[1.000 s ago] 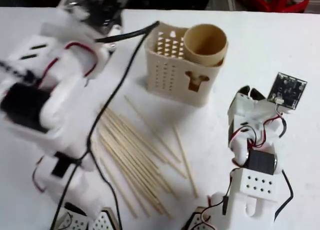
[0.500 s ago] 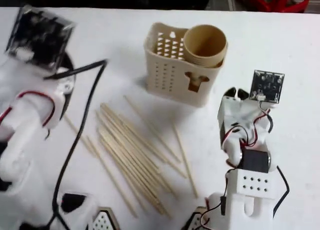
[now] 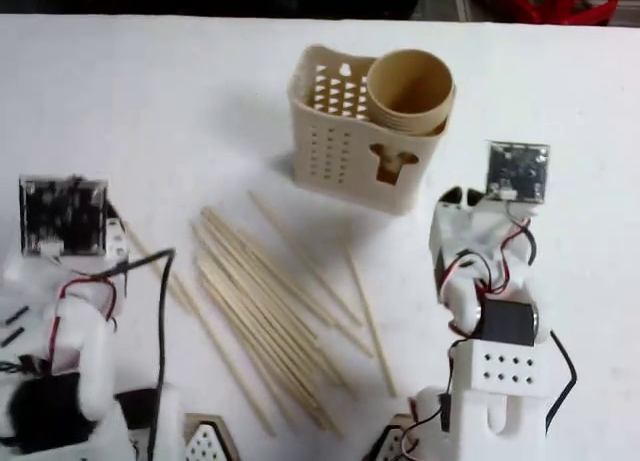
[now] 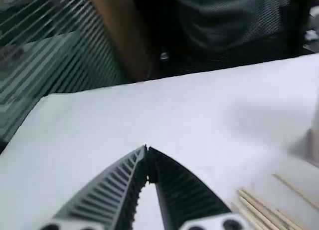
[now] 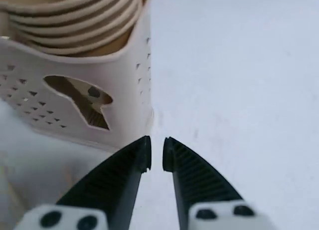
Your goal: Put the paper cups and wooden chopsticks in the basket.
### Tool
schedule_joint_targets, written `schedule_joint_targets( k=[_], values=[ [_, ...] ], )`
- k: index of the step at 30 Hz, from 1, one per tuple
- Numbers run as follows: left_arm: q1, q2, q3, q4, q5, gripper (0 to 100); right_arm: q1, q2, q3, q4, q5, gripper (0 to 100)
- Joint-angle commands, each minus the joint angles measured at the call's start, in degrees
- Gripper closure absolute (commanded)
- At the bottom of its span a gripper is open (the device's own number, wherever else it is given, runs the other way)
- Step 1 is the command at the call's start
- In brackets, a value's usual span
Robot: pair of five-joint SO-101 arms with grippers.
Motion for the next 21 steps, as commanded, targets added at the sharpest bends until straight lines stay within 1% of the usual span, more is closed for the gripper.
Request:
schedule_joint_targets(
  k=[1,3,6,9,12,15,18,21],
  values=[
    [-4.62,-7.08,15.30,-8.09,2.90,98,-5.05,-1.19,-6.07,5.58,4.66,93.9],
    [-6.02,-9.01,20.75,-10.02,3.96,98,-9.54,-0.92,-8.26,10.07,7.74,93.9],
    [-8.22,-11.56,27.69,-12.75,4.13,97,-18.15,-0.57,-9.85,14.64,10.99,93.9],
    [-9.54,-14.55,33.58,-14.15,4.40,97,-27.21,-0.40,-9.85,15.96,13.10,93.8],
    [-9.54,-18.42,37.89,-14.07,4.40,97,-33.98,2.24,-10.20,15.96,13.19,93.8],
    [-9.54,-22.64,40.70,-13.19,4.40,97,-38.55,10.24,-11.34,15.87,13.10,92.6],
    [-9.54,-26.15,42.64,-11.87,4.04,97,-41.45,21.23,-15.03,15.87,13.01,88.0],
    [-9.54,-26.24,42.81,-11.60,4.04,97,-43.65,30.90,-20.31,15.87,13.01,83.5]
  ],
)
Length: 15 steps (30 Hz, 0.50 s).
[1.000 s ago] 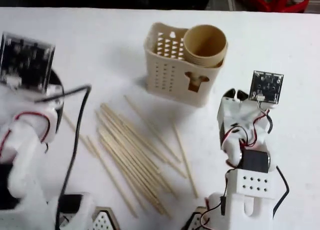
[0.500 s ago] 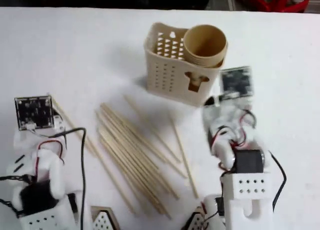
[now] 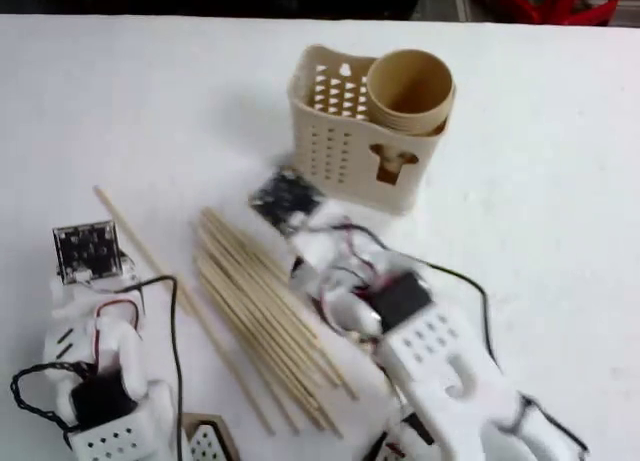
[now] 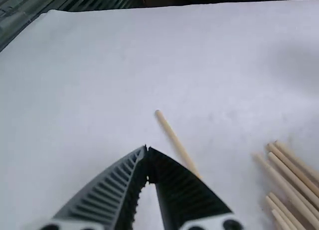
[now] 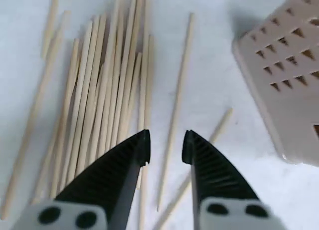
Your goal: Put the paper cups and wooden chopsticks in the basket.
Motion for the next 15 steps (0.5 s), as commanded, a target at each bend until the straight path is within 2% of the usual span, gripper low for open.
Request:
schedule_joint_targets(
  k=[1,15],
  values=[
    [-0.66,-1.36,-0.26,0.18,0.35,97,-2.95,10.77,-8.09,0.04,0.44,83.2],
    [-0.66,-1.36,0.09,0.09,0.26,97,-4.44,42.95,-22.33,-3.47,0.97,83.3]
  ],
)
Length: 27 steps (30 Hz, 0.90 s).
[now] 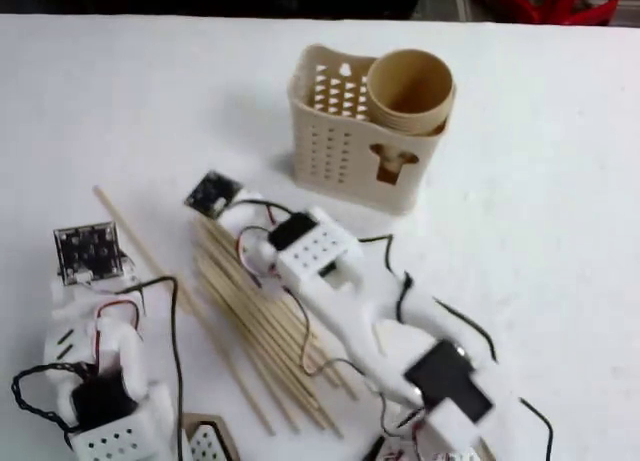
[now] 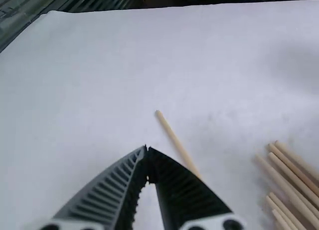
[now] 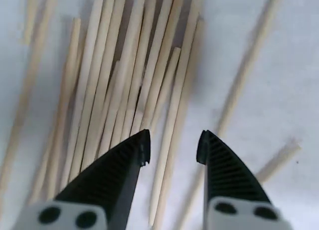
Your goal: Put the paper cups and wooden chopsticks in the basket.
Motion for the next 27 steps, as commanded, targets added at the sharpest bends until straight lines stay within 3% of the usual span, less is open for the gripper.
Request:
schedule_joint_targets(
  k=[1,10,17,27],
  values=[
    [-0.66,-0.75,-0.35,0.00,0.26,97,-0.13,3.47,-4.22,-0.48,0.53,83.3],
    [-0.75,-0.75,-0.35,0.00,0.26,97,1.71,8.75,-5.54,-0.75,0.62,88.5],
    [-0.75,-0.75,-0.35,0.00,0.18,97,3.21,12.09,-5.63,-0.48,10.20,95.4],
    [-0.75,-0.75,-0.26,0.00,0.18,97,3.38,12.09,-5.63,-0.40,11.08,98.0]
  ],
)
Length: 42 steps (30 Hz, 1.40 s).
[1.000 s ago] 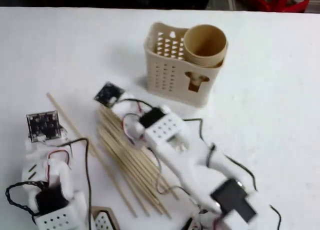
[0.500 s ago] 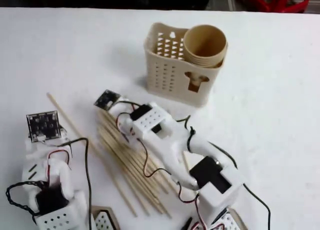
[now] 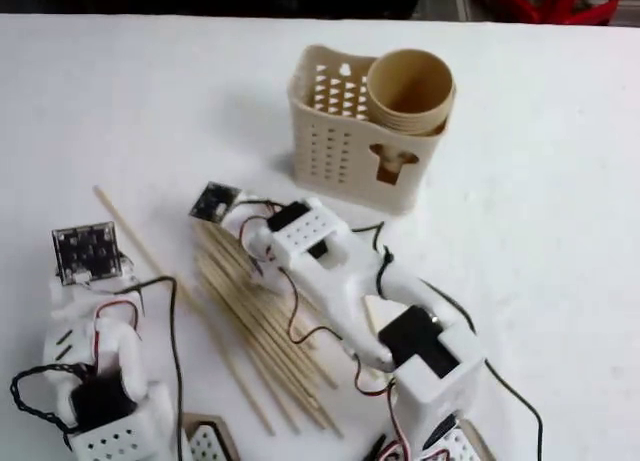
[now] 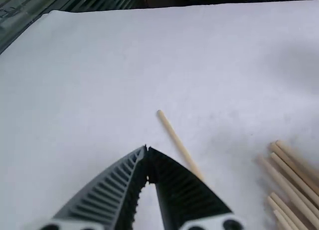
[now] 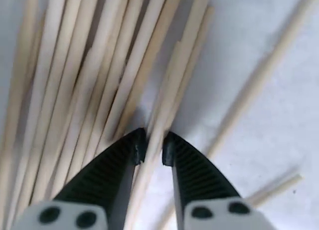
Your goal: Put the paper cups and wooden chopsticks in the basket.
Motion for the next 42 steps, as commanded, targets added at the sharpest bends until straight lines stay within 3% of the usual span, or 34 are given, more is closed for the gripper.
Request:
schedule_joint_targets(
  k=[1,11,19,32,38,42],
  values=[
    [-0.48,-0.75,-0.26,0.00,0.18,97,0.48,0.13,-0.62,0.48,0.53,98.0],
    [-0.48,-0.75,-0.26,0.00,0.18,97,0.40,-12.18,-0.18,6.81,-0.53,98.0],
    [-0.48,-0.75,-0.26,0.00,0.18,97,0.66,-22.64,-0.35,8.57,-8.70,98.1],
    [-0.48,-0.75,-0.26,0.00,0.18,97,7.78,-42.07,-9.58,8.31,-26.11,98.0],
    [-0.48,-0.75,-0.18,0.00,0.18,97,10.07,-42.59,-17.67,2.95,-28.04,98.0],
    [-0.48,-0.75,-0.18,0.00,0.18,97,12.26,-42.59,-19.69,-8.92,-28.22,98.0]
  ],
)
